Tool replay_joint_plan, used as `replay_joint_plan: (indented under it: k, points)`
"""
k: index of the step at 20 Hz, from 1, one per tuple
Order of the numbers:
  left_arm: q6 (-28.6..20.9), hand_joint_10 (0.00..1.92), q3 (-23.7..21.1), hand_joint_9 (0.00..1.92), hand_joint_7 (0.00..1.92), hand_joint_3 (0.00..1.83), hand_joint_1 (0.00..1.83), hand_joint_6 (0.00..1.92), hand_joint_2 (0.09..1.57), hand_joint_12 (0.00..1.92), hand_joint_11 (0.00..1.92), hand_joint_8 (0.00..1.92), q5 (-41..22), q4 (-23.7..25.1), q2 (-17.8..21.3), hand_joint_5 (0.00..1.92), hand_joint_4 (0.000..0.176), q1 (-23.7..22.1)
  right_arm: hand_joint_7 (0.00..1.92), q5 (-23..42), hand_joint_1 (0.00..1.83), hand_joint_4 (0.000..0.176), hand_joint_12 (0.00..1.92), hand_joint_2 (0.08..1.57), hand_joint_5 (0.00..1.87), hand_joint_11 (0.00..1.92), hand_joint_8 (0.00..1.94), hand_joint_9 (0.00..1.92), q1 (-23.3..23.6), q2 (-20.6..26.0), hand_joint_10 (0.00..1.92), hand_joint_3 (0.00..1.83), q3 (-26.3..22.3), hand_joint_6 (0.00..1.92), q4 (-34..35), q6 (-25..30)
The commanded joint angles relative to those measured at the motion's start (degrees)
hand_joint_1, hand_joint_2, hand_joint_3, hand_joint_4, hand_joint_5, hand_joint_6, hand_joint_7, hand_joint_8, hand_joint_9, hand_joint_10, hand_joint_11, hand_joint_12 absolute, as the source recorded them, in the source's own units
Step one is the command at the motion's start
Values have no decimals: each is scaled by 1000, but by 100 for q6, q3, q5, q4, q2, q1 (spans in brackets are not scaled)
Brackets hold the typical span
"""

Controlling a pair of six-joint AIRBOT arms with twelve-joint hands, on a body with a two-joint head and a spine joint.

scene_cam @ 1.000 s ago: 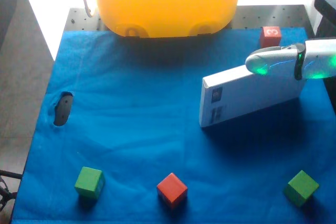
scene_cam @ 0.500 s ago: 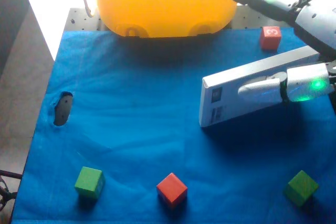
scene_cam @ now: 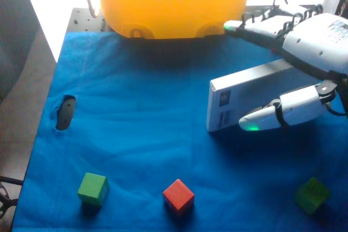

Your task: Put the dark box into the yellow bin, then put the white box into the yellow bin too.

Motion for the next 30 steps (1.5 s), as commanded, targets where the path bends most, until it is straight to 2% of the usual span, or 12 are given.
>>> replay_joint_plan:
  k: [1, 4, 6, 10, 14, 15, 18, 22, 26, 28, 29, 30]
  points:
    - [-21, 5, -10, 171, 297, 0, 898, 2, 1037, 935, 0, 1, -496, -296, 45, 449, 77, -40, 340, 656, 453, 0, 692, 661, 198, 1, 4, 313, 49, -26, 2, 0, 46, 4, 30, 26]
    - [-22, 5, -31, 171, 297, 0, 898, 2, 1037, 936, 0, 1, -510, -303, 54, 449, 77, -43, 367, 593, 547, 31, 392, 662, 251, 0, 2, 268, 49, -132, 2, 0, 99, 4, 30, 26]
    - [-22, 5, -36, 171, 297, 0, 898, 2, 1037, 936, 0, 1, -507, -303, 58, 449, 77, -41, 450, 588, 668, 0, 567, 774, 383, 55, 7, 367, 49, -175, 13, 6, 127, 11, 31, 26]
    - [-24, 4, -45, 171, 297, 0, 898, 2, 1037, 937, 0, 1, -504, -333, 68, 450, 77, -19, 830, 580, 1069, 0, 507, 922, 745, 439, 10, 758, 49, -242, 11, 1, 185, 9, 36, 26]
    - [-25, 4, -52, 171, 297, 0, 898, 2, 1036, 938, 0, 1, -509, -373, 90, 450, 77, 20, 1351, 520, 1291, 0, 1258, 1018, 1097, 987, 446, 1433, 49, -320, 235, 0, 262, 662, 76, 26]
    - [-26, 4, -60, 171, 297, 0, 898, 2, 1036, 938, 0, 1, -508, -376, 99, 450, 77, 24, 1156, 520, 1286, 0, 1583, 1072, 1031, 991, 911, 1204, 49, -320, 994, 3, 271, 686, 100, 26]
    - [-26, 4, -78, 171, 298, 0, 898, 2, 1036, 939, 0, 1, -531, -467, 144, 450, 77, 75, 1068, 520, 1254, 0, 1579, 1104, 965, 803, 1008, 957, 50, -320, 1217, 1, 290, 871, 146, 28]
    - [-23, 4, -83, 171, 298, 0, 898, 1, 1036, 939, 0, 1, -480, -465, 177, 450, 77, 81, 1084, 523, 1274, 0, 1338, 1086, 1044, 857, 1038, 1053, 143, -318, 871, 0, 290, 685, 144, 28]
    - [-23, 4, -78, 171, 298, 0, 898, 1, 1036, 939, 0, 0, -472, -500, 181, 450, 77, 185, 993, 756, 1170, 0, 1908, 1113, 990, 1034, 1563, 1021, 416, -314, 1839, 0, 237, 938, 141, 28]
    - [-23, 4, -77, 171, 298, 0, 898, 1, 1036, 940, 0, 0, -471, -514, 181, 450, 77, 207, 946, 787, 1165, 0, 1920, 1116, 981, 924, 1444, 939, 540, -314, 1756, 0, 241, 964, 90, 28]
    - [-22, 17, -76, 234, 290, 0, 1042, 18, 915, 448, 0, 0, -471, -520, 181, 305, 153, 217, 953, 814, 1232, 0, 1661, 1135, 943, 681, 1290, 820, 670, -314, 1336, 2, 252, 882, 33, 28]
    - [-22, 7, -73, 241, 271, 0, 1023, 10, 864, 461, 0, 0, -470, -532, 181, 294, 171, 232, 949, 845, 1253, 0, 1661, 1143, 940, 681, 1306, 850, 739, -314, 1274, 0, 260, 796, 6, 28]
